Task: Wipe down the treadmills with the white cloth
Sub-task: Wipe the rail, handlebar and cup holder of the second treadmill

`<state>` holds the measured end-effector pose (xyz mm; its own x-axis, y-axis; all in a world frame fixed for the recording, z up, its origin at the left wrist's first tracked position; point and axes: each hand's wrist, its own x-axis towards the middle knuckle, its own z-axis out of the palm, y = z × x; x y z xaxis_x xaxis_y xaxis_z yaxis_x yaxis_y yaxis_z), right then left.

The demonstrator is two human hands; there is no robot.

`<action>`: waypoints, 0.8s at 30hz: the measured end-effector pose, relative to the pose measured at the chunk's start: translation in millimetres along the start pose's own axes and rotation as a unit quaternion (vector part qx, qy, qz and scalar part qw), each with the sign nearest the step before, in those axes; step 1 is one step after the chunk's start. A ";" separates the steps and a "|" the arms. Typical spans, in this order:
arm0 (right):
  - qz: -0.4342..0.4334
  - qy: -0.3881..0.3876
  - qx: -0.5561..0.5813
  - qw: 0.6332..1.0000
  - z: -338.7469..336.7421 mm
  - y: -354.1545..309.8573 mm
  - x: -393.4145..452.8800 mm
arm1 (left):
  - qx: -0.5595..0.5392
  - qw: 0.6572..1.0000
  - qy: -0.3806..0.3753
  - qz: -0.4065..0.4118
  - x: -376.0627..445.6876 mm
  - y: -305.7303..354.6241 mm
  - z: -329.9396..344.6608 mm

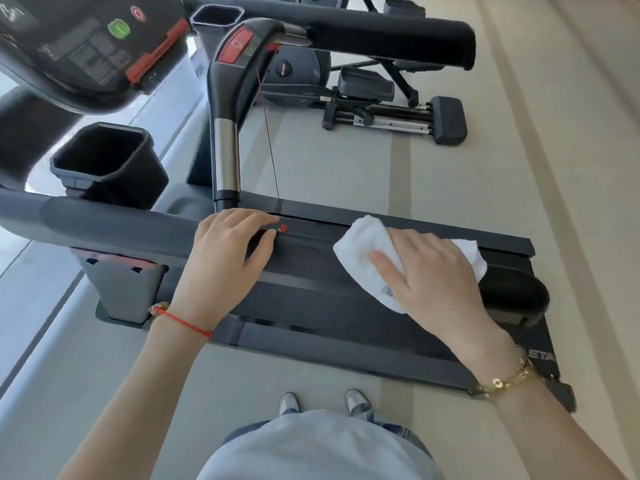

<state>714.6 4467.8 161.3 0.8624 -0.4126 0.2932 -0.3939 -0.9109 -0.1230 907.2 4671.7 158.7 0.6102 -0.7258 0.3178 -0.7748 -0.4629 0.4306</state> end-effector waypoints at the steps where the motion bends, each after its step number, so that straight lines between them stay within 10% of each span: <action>1: 0.018 0.011 -0.016 1.000 2.2 -9.8 4.5 | -0.002 1.000 0.002 0.004 -0.4 -5.9 -1.8; 24: 0.085 0.112 -0.035 0.989 44.4 -119.9 40.5 | 0.011 0.999 0.031 0.014 -9.1 -54.8 -22.2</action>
<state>810.9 4559.9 145.8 0.6931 -0.5401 0.4773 -0.5547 -0.8226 -0.1253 947.8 4714.9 150.9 0.5972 -0.7057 0.3812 -0.7944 -0.4549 0.4025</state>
